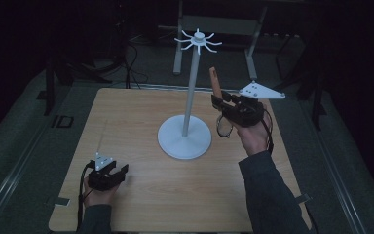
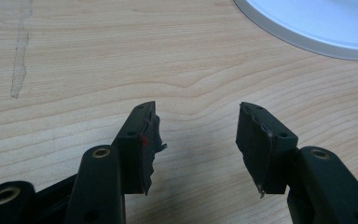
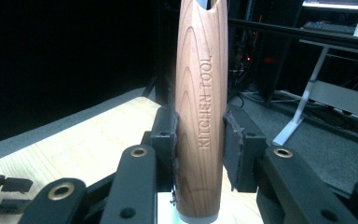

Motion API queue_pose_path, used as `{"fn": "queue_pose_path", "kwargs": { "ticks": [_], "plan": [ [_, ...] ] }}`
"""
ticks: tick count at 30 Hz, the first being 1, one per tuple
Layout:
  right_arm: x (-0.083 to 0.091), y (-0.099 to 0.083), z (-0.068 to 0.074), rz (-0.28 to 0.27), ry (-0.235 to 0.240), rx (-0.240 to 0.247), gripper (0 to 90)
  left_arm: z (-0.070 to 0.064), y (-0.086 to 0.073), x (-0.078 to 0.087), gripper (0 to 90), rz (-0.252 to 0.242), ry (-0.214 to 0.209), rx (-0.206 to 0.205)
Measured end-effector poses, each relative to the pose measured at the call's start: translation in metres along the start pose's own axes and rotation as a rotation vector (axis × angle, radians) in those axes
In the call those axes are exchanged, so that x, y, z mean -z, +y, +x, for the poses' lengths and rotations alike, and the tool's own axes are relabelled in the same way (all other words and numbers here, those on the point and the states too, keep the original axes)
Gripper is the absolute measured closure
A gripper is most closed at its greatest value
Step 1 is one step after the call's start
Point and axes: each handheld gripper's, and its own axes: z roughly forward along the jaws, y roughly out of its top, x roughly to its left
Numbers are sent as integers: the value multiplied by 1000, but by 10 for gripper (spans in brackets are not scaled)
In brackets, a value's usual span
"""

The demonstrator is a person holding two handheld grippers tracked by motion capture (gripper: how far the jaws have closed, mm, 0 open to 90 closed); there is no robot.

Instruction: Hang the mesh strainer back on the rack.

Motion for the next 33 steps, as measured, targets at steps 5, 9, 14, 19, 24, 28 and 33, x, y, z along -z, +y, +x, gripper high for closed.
{"fn": "queue_pose_path", "kwargs": {
  "ticks": [5, 9, 14, 19, 24, 28, 33],
  "plan": [
    [1, 4, 1, -11, -3, 1, 677, 0, 0, 0, 480, -1, 0, 1],
    [1, 5, 1, -19, -4, 0, 677, 0, 0, 0, 480, -2, 0, 1],
    [2, 7, 2, -27, -6, 5, 676, 0, 0, 0, 480, 0, 0, -1],
    [3, 10, 2, -39, -9, 1, 677, 0, 0, 0, 479, -1, 1, 1],
    [3, 13, 2, -53, -10, -5, 677, 0, 0, 0, 479, 0, 0, 0],
    [3, 14, 0, -60, -9, -19, 677, 0, 0, 0, 479, 0, 0, 0],
    [4, 16, -1, -75, -10, -31, 676, 0, 0, 0, 479, 0, -2, 1]
  ]
}}
